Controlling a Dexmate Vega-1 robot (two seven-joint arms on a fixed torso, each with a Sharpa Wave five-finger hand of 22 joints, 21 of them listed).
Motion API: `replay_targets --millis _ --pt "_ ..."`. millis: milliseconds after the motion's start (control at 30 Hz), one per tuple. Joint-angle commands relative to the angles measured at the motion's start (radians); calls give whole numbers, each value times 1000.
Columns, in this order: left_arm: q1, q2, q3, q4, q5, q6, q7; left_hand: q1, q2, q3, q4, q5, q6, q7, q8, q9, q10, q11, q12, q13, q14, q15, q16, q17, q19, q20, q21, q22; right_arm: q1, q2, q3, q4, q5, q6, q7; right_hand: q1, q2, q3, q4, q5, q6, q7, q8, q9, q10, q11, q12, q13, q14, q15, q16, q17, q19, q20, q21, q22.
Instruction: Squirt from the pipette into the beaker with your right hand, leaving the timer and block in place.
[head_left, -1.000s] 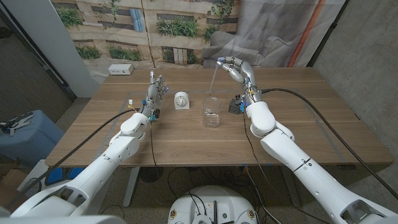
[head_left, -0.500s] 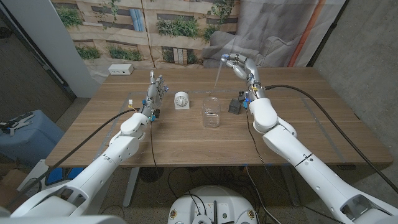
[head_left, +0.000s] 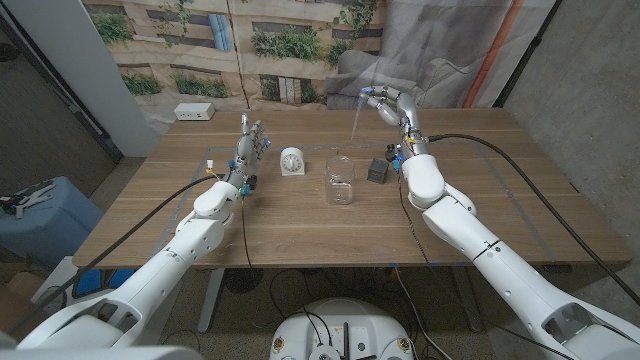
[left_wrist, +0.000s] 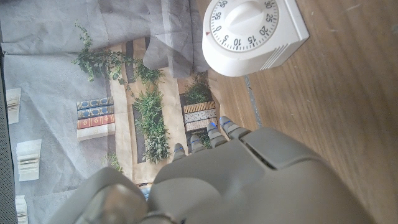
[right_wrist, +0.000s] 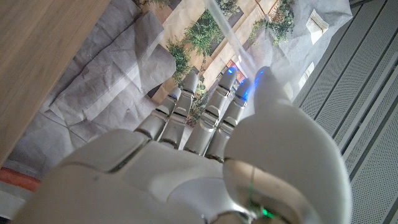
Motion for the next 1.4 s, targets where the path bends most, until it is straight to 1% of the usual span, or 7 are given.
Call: replay_targets --millis 33,267,667,733,767,1200,1400 --pt "0 0 0 1 0 -1 0 -1 45 -6 -2 6 -4 -6 6 2 -3 -3 4 6 -9 -116 6 1 -5 -91 6 2 48 19 -24 79 -49 14 -29 4 2 4 -5 9 10 4 -4 4 -1 1 7 3 2 -138 7 4 3 -10 5 4" --pt "0 0 0 1 0 -1 0 -1 44 -6 -2 6 -4 -6 6 2 -3 -3 5 6 -9 -116 6 1 -4 -91 6 2 84 34 -44 154 -65 58 -28 6 4 6 -6 10 12 3 -5 4 -1 1 7 3 4 -140 7 4 5 -13 5 4" --pt "-1 1 1 2 -2 -1 -9 -1 44 -6 -2 6 -4 -6 6 2 -3 -3 5 6 -9 -117 6 1 -4 -92 6 2 130 44 -67 236 -58 75 9 5 6 6 -5 10 13 4 -6 4 -2 2 7 4 7 -140 6 3 6 -17 5 4" --pt "-1 1 1 2 -2 -1 -9 -1 44 -6 -2 6 -4 -6 6 2 -2 -3 5 6 -8 -117 6 1 -5 -91 5 2 136 48 -70 244 -59 65 7 5 6 6 -5 11 12 5 -7 4 -2 2 7 4 7 -141 6 3 6 -17 5 4" --pt "0 0 0 1 0 -1 -1 -1 44 -6 -2 6 -4 -6 6 2 -2 -3 5 6 -8 -117 6 1 -4 -92 6 2 141 46 -74 255 -61 77 15 5 6 6 -5 11 12 5 -7 4 -2 2 7 4 7 -141 6 3 6 -17 5 4" --pt "0 0 0 1 0 -1 0 -2 44 -6 -2 6 -4 -6 6 2 -3 -1 5 6 -9 -116 6 1 -5 -92 5 2 168 62 -98 346 -60 129 29 6 6 7 -5 11 12 1 -9 4 -4 2 7 5 8 -142 5 2 7 -17 5 4" --pt "0 0 0 1 0 -1 0 -2 44 -6 -2 6 -4 -6 6 2 -3 -2 5 6 -9 -116 6 1 -5 -91 5 2 170 63 -108 365 -62 124 34 7 6 7 -6 11 12 1 -9 4 -6 2 7 5 8 -143 3 2 6 -18 5 4"
